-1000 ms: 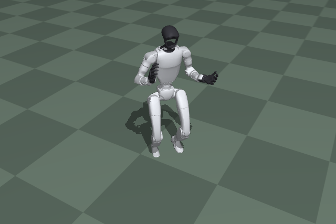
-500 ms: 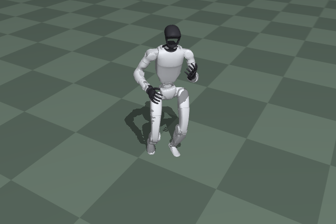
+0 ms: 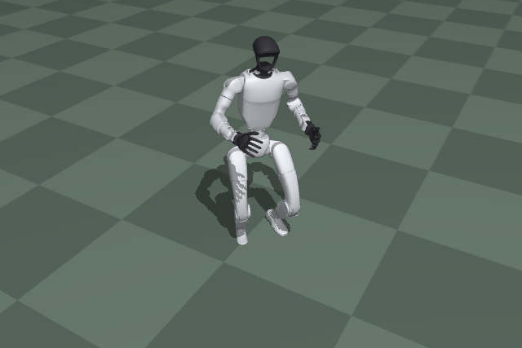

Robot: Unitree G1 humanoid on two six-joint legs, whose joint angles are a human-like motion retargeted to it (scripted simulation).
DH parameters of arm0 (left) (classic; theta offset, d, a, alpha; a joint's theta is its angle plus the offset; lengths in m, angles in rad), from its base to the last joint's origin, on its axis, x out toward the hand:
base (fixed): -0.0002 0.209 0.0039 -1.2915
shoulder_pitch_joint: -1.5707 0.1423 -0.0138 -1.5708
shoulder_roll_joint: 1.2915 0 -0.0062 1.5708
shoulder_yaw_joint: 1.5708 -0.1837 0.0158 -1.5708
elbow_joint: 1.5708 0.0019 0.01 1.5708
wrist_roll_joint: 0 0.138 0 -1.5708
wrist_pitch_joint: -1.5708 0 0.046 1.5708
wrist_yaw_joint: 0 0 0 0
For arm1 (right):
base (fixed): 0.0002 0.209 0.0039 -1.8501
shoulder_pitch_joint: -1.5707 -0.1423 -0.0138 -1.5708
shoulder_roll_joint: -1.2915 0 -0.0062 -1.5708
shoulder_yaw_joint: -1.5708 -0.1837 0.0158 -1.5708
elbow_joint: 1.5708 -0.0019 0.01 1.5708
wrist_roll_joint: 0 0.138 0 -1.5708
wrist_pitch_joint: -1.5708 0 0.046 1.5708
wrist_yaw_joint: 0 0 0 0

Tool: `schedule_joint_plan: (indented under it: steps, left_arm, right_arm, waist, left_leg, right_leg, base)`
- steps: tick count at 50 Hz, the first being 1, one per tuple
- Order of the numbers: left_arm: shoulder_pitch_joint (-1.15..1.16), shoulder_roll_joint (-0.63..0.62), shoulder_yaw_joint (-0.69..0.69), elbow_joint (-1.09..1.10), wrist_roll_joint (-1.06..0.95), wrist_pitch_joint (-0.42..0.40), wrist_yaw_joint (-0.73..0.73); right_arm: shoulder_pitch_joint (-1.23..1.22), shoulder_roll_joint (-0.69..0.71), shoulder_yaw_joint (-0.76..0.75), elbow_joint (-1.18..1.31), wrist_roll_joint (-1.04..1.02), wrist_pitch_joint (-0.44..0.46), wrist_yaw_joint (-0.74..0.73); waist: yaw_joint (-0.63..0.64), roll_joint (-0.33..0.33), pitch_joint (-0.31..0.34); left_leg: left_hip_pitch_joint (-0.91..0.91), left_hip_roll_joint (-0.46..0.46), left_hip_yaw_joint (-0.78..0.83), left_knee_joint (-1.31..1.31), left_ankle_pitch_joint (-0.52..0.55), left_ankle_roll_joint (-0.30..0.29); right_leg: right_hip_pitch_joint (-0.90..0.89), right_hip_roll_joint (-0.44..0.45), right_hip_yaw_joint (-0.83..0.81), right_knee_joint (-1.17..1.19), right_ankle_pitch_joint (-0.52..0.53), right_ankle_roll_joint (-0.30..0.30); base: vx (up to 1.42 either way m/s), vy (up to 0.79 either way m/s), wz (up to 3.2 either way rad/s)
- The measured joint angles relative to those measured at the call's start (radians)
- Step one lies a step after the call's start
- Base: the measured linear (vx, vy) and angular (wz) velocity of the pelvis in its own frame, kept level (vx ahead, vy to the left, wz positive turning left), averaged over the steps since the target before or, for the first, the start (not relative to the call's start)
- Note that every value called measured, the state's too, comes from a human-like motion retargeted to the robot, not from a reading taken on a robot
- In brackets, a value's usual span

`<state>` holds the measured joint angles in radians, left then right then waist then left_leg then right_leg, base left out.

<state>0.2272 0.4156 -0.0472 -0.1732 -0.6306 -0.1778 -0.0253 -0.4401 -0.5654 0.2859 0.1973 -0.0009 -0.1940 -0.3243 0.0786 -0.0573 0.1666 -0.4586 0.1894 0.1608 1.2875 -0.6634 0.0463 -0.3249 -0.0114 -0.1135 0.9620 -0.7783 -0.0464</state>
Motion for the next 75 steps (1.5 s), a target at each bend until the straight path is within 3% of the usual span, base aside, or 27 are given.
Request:
schedule_joint_plan:
  steps: [3,7,10,14,18,23,30,33,36,37,40,42,45,50,53,55,58,60,62,65,69,72,75]
  left_arm:
    - [0.034,0.017,0.016,0.025,-0.006,0.009,0.010]
    - [0.035,0.026,0.035,0.073,-0.038,0.005,0.032]
    - [0.003,0.034,0.042,0.110,-0.058,-0.011,0.052]
    - [-0.047,0.041,0.051,0.156,-0.067,-0.033,0.090]
    - [-0.062,0.027,0.056,0.188,-0.061,-0.046,0.104]
    - [-0.018,0.000,0.060,0.193,-0.058,-0.042,0.079]
    - [0.019,-0.029,-0.020,0.148,-0.131,-0.018,0.025]
    - [-0.075,0.016,-0.092,0.079,-0.232,-0.010,-0.026]
    - [-0.201,0.087,-0.184,-0.013,-0.319,-0.014,-0.082]
    - [-0.246,0.109,-0.214,-0.046,-0.335,-0.016,-0.096]
    - [-0.428,0.181,-0.295,-0.136,-0.357,-0.022,-0.118]
    - [-0.593,0.198,-0.370,-0.159,-0.353,-0.024,-0.120]
    - [-0.862,0.102,-0.531,-0.136,-0.350,-0.039,-0.114]
    - [-0.991,-0.104,-0.542,-0.271,-0.414,-0.087,-0.104]
    - [-1.014,-0.192,-0.493,-0.384,-0.438,-0.136,-0.072]
    - [-0.988,-0.210,-0.452,-0.428,-0.438,-0.163,-0.059]
    - [-0.865,-0.173,-0.390,-0.445,-0.434,-0.174,-0.029]
    - [-0.713,-0.102,-0.320,-0.433,-0.433,-0.150,-0.008]
    - [-0.526,-0.063,-0.276,-0.340,-0.420,-0.118,0.001]
    - [-0.239,-0.050,-0.226,-0.157,-0.391,-0.072,0.006]
    - [0.029,-0.087,-0.164,0.022,-0.372,-0.060,0.033]
    - [0.125,-0.099,-0.118,0.087,-0.357,-0.067,0.066]
    - [0.144,-0.084,-0.080,0.111,-0.316,-0.069,0.081]
  right_arm:
    - [0.051,0.028,-0.009,0.018,0.045,-0.001,0.022]
    - [0.072,0.067,0.004,0.122,0.055,0.004,0.022]
    - [0.041,0.099,0.043,0.274,0.023,0.019,0.015]
    - [-0.038,0.155,0.131,0.568,-0.064,0.051,0.041]
    - [-0.067,0.202,0.219,0.822,-0.171,0.080,0.111]
    - [0.000,0.207,0.266,0.906,-0.272,0.099,0.190]
    - [0.067,0.174,0.259,0.651,-0.278,0.045,0.186]
    - [0.092,0.087,0.196,0.208,-0.204,0.018,0.183]
    - [0.092,0.034,0.135,-0.178,-0.139,-0.034,0.168]
    - [0.089,0.024,0.130,-0.261,-0.126,-0.057,0.161]
    - [0.139,-0.015,0.137,-0.432,-0.083,-0.089,0.172]
    - [0.245,-0.055,0.125,-0.467,-0.039,-0.077,0.217]
    - [0.482,-0.110,0.043,-0.424,0.055,-0.045,0.334]
    - [0.712,-0.110,0.118,-0.209,0.157,-0.009,0.453]
    - [0.736,-0.108,0.155,-0.102,0.197,0.004,0.486]
    - [0.718,-0.098,0.173,-0.060,0.196,0.014,0.474]
    - [0.607,-0.070,0.153,0.000,0.169,0.010,0.400]
    - [0.446,-0.040,0.166,0.044,0.127,-0.007,0.301]
    - [0.340,-0.019,0.129,-0.007,0.089,-0.021,0.221]
    - [0.192,0.002,0.059,-0.176,0.050,-0.043,0.120]
    - [-0.006,0.009,0.010,-0.458,-0.035,-0.072,0.030]
    - [-0.131,0.008,0.011,-0.598,-0.087,-0.092,0.002]
    - [-0.199,0.007,0.030,-0.664,-0.105,-0.106,0.015]
  waist:
    - [-0.007,0.080,0.001]
    - [-0.053,0.122,0.004]
    - [-0.089,0.088,0.018]
    - [-0.113,0.029,0.026]
    - [-0.111,-0.002,0.008]
    - [-0.103,-0.029,-0.026]
    - [-0.185,-0.060,-0.055]
    - [-0.270,-0.026,-0.084]
    - [-0.381,-0.022,-0.107]
    - [-0.417,-0.029,-0.112]
    - [-0.490,-0.043,-0.133]
    - [-0.509,-0.043,-0.151]
    - [-0.465,-0.035,-0.195]
    - [-0.347,-0.095,-0.201]
    - [-0.227,-0.078,-0.164]
    - [-0.162,-0.089,-0.128]
    - [-0.080,-0.057,-0.091]
    - [-0.023,0.040,-0.059]
    - [-0.003,0.089,-0.051]
    - [0.004,0.146,-0.050]
    - [0.000,0.166,-0.060]
    - [-0.016,0.120,-0.056]
    - [-0.044,0.040,-0.058]
  left_leg:
    - [0.198,0.079,-0.005,-0.011,-0.015,-0.022]
    - [0.401,0.014,0.019,-0.245,-0.069,-0.045]
    - [0.475,-0.111,0.050,-0.437,-0.110,-0.022]
    - [0.516,-0.247,0.071,-0.620,-0.080,0.016]
    - [0.524,-0.316,0.063,-0.755,-0.015,0.033]
    - [0.528,-0.349,0.059,-0.838,0.028,0.040]
    - [0.512,-0.329,0.115,-0.775,0.005,0.047]
    - [0.480,-0.291,0.148,-0.801,0.004,0.058]
    - [0.437,-0.271,0.188,-0.789,0.032,0.046]
    - [0.425,-0.264,0.204,-0.765,0.035,0.040]
    - [0.371,-0.236,0.257,-0.683,0.028,0.035]
    - [0.314,-0.234,0.252,-0.649,0.021,0.040]
    - [0.243,-0.270,0.204,-0.705,0.058,0.058]
    - [0.148,-0.267,0.144,-0.659,0.098,0.053]
    - [0.026,-0.189,0.037,-0.497,0.074,0.015]
    - [-0.037,-0.163,-0.035,-0.355,0.038,0.003]
    - [-0.060,-0.072,-0.037,-0.058,-0.022,0.034]
    - [-0.006,0.056,-0.076,0.148,-0.052,0.026]
    - [0.102,0.067,-0.099,0.219,-0.026,0.004]
    - [0.286,0.018,-0.121,0.144,0.017,-0.038]
    - [0.437,-0.072,-0.100,-0.150,-0.045,-0.017]
    - [0.467,-0.151,-0.042,-0.374,-0.108,0.035]
    - [0.457,-0.252,0.014,-0.572,-0.104,0.085]
  right_leg:
    - [0.034,0.062,-0.019,-0.062,0.046,-0.001]
    - [0.017,0.027,-0.027,-0.042,0.071,0.023]
    - [-0.044,-0.086,-0.003,0.063,0.070,0.048]
    - [-0.129,-0.208,0.043,0.156,0.125,0.087]
    - [-0.167,-0.243,0.060,0.119,0.180,0.102]
    - [-0.165,-0.237,0.075,0.043,0.183,0.091]
    - [-0.178,-0.180,0.145,0.043,0.228,0.107]
    - [-0.221,-0.097,0.178,-0.007,0.317,0.131]
    - [-0.274,-0.038,0.254,0.018,0.425,0.208]
    - [-0.283,-0.035,0.270,0.051,0.442,0.227]
    - [-0.307,-0.099,0.231,0.200,0.387,0.195]
    - [-0.289,-0.151,0.197,0.295,0.332,0.170]
    - [-0.236,-0.203,0.165,0.304,0.259,0.161]
    - [-0.110,-0.221,0.120,0.110,0.101,0.132]
    - [-0.085,-0.154,0.047,0.016,0.065,0.103]
    - [-0.094,-0.141,0.022,0.040,0.054,0.093]
    - [-0.112,-0.102,-0.019,0.088,0.045,0.063]
    - [-0.083,0.030,-0.046,0.046,0.082,0.020]
    - [-0.083,0.089,-0.052,0.048,0.107,0.005]
    - [-0.089,0.147,-0.053,0.027,0.172,0.011]
    - [-0.134,0.147,-0.027,-0.027,0.313,0.069]
    - [-0.198,0.091,0.018,-0.053,0.389,0.129]
    - [-0.288,0.014,0.085,-0.069,0.454,0.195]
  base:
    - [-0.16,0.09,-0.09]
    - [-0.17,0.15,0.32]
    - [-0.22,0.18,0.49]
    - [-0.21,0.18,0.38]
    - [-0.14,0.11,0.08]
    - [-0.09,0.03,-0.20]
    - [-0.12,0.03,-0.53]
    - [-0.16,0.07,-0.81]
    - [-0.26,0.00,-0.65]
    - [-0.33,-0.06,-0.66]
    - [-0.33,-0.08,-0.66]
    - [-0.26,-0.12,0.06]
    - [-0.22,-0.15,0.46]
    - [-0.28,-0.24,0.21]
    - [-0.34,-0.26,-0.07]
    - [-0.42,-0.23,-0.09]
    - [-0.37,-0.15,-0.16]
    - [-0.35,-0.11,-1.03]
    - [-0.36,-0.08,-0.74]
    - [-0.35,-0.03,-0.49]
    - [-0.35,0.02,-0.36]
    - [-0.39,0.06,-0.09]
    - [-0.42,0.10,0.09]
